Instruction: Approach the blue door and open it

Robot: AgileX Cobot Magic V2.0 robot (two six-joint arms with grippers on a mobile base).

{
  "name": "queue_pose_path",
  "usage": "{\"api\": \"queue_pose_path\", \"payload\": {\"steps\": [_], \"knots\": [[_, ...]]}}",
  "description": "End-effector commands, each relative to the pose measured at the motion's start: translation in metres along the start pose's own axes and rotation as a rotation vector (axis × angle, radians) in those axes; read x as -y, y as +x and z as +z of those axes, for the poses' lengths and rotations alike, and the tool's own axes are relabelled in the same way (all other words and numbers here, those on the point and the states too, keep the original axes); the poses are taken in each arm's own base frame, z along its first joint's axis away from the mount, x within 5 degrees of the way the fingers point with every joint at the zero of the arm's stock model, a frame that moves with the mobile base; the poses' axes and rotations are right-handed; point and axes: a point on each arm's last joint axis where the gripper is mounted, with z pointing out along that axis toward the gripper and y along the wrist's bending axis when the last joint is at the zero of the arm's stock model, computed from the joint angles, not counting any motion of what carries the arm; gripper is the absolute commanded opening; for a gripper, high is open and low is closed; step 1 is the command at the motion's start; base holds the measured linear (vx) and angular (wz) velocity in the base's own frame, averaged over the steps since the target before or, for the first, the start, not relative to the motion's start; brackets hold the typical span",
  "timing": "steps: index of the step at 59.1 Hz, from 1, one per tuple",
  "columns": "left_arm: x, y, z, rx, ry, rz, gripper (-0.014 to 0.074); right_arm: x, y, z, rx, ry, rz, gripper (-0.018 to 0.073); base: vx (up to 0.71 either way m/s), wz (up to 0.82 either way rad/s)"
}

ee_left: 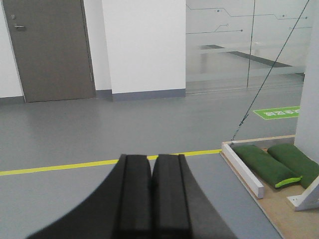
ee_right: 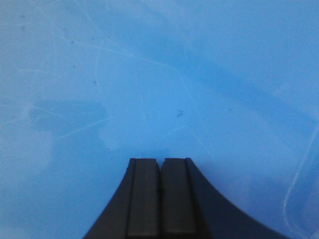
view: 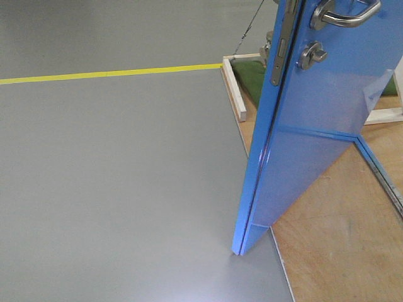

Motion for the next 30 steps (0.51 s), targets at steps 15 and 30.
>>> {"api": "queue_pose_path", "payload": {"steps": [15,30], "knots": [[0.0000,-0.0182,-0.0031,0.125,0.008,-0.009,0.0073,-0.0242,-0.0095,-0.0161,0.065,-0.075,-0.008,-0.0001,0.01,0.03],[0.0000,-0.0182,-0.0031,0.125,0.008,-0.009,0.0073,-0.0242,-0.0095,-0.0161,0.065,-0.075,-0.008,-0.0001,0.01,0.04]]}}
